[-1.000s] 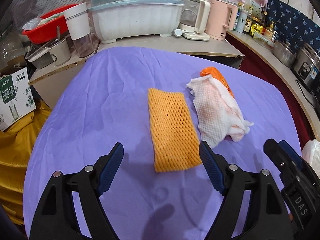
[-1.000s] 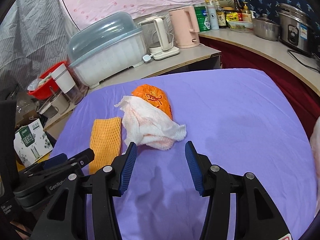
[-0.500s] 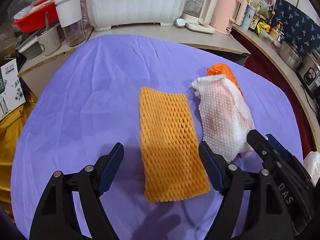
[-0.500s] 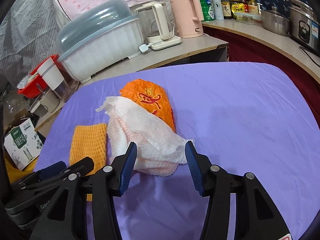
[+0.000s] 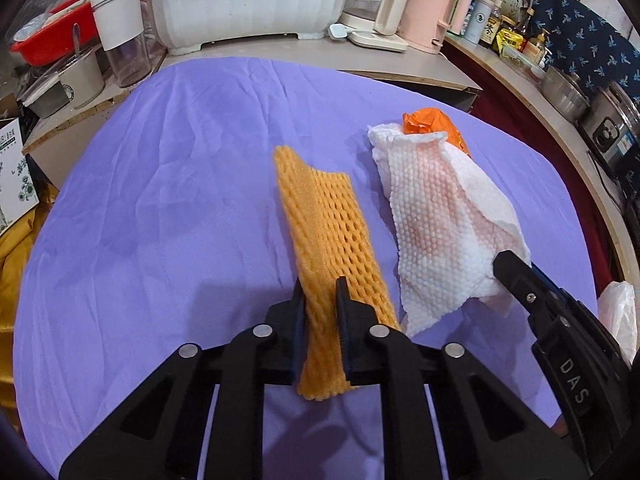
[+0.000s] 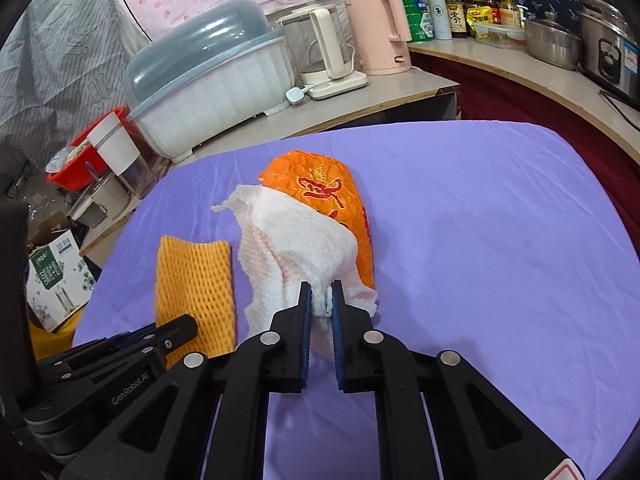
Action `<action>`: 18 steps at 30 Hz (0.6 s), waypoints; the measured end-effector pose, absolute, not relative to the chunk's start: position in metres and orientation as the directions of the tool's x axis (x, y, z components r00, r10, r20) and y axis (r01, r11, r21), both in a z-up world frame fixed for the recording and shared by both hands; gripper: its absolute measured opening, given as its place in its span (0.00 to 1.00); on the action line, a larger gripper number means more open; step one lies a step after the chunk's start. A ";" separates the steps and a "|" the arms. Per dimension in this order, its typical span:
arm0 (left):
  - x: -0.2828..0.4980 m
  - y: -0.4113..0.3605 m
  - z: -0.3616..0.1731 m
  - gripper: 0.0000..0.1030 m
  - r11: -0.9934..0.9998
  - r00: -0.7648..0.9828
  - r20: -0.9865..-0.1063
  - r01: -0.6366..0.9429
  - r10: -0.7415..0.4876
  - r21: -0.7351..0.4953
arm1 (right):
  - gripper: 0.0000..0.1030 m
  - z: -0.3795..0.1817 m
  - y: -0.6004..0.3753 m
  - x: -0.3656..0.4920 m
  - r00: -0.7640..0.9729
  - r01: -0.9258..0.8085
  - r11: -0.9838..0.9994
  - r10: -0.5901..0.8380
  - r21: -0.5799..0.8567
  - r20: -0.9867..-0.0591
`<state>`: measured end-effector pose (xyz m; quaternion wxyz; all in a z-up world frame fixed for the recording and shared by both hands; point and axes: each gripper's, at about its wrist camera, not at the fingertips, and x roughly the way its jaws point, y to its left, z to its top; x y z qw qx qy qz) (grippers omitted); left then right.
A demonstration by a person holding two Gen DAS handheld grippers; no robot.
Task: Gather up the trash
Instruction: 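Grasp the orange mesh sleeve with the left gripper while the right grasps the white tissue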
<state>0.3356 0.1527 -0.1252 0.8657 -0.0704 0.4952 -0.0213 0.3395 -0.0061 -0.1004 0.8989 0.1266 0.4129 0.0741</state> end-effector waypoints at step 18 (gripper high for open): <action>0.245 0.101 -0.092 0.10 0.985 0.519 -0.837 0.068 -0.173 -0.162 | 0.10 -0.080 -0.078 0.220 0.676 0.099 0.936 0.186 0.338 -0.713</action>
